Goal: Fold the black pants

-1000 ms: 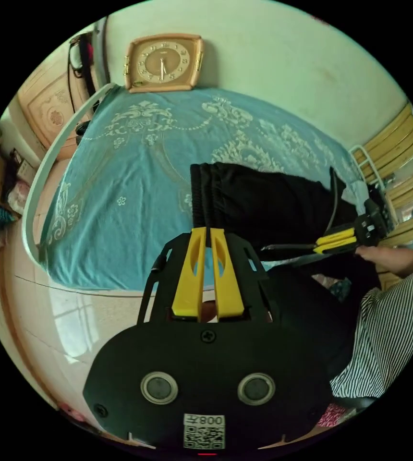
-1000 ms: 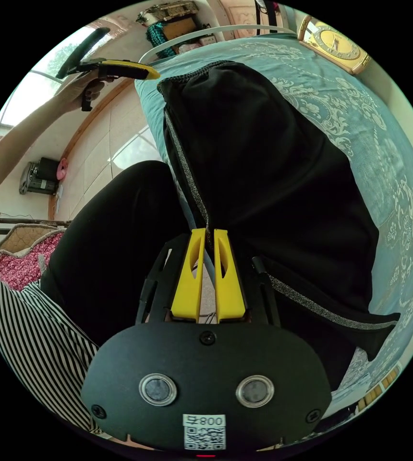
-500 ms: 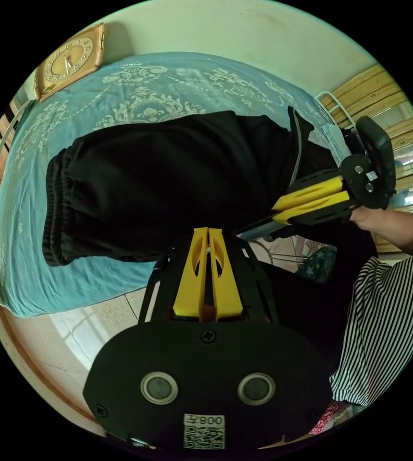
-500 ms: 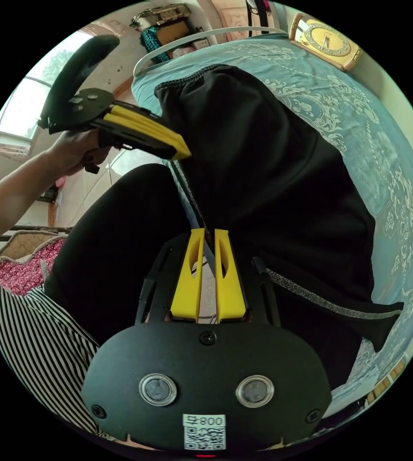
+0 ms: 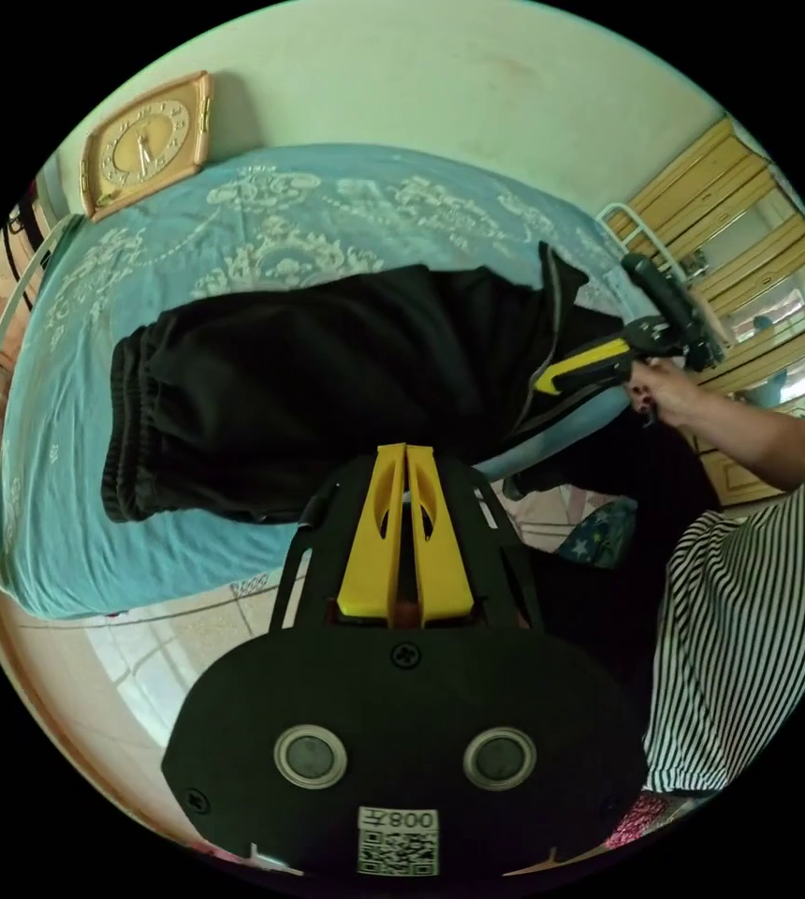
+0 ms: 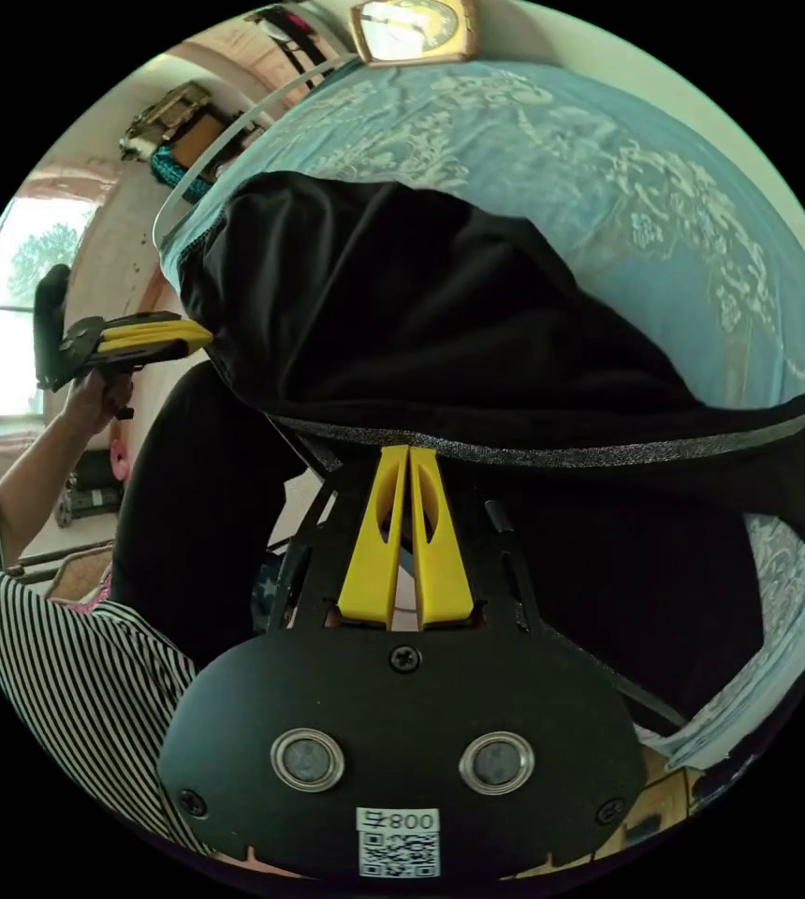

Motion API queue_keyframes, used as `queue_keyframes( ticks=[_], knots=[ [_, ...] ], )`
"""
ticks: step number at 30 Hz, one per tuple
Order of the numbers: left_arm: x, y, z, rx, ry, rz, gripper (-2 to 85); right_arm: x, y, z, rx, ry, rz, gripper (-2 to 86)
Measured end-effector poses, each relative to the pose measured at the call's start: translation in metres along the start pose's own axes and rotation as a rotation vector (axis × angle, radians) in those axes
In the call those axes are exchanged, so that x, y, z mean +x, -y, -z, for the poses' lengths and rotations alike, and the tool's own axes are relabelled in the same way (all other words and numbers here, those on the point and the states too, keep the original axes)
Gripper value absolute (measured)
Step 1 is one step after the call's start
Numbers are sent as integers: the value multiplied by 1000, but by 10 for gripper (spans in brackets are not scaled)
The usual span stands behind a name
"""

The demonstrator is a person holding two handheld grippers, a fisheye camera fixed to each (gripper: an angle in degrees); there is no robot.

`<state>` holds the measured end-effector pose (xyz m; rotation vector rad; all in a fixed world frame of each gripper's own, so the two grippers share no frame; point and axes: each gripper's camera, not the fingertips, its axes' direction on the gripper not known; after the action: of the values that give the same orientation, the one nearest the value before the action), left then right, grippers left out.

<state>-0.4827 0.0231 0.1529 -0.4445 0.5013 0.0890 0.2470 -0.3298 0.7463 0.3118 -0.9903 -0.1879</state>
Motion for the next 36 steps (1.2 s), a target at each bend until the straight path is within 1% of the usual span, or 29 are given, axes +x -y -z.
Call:
queue_keyframes(
  ticks=[2,6,7,8,12,14,16,20,26,29,36],
  knots=[
    [17,21,-15,28,-97,-51,13,-3,5,27,38,27,-22,3],
    [47,64,-59,-10,-220,-141,38,9,11,90,144,25,-104,6],
    [55,78,-73,-19,-251,-157,50,21,13,116,198,25,-148,8],
    [61,92,-88,-39,-266,-166,61,37,16,142,249,31,-194,12],
    [75,124,-128,-105,-257,-172,76,95,39,208,310,46,-347,44],
    [85,138,-145,-127,-247,-188,79,121,61,239,309,7,-431,71],
    [92,147,-155,-147,-232,-206,79,133,80,256,287,3,-464,78],
    [109,164,-176,-175,-212,-235,77,144,124,296,236,-80,-523,81],
    [132,184,-209,-218,-174,-278,71,155,167,357,230,-118,-615,79],
    [142,191,-222,-230,-146,-300,65,153,186,383,215,-120,-637,79],
    [159,210,-247,-239,-149,-301,48,132,225,432,139,-140,-652,71]
  ],
)
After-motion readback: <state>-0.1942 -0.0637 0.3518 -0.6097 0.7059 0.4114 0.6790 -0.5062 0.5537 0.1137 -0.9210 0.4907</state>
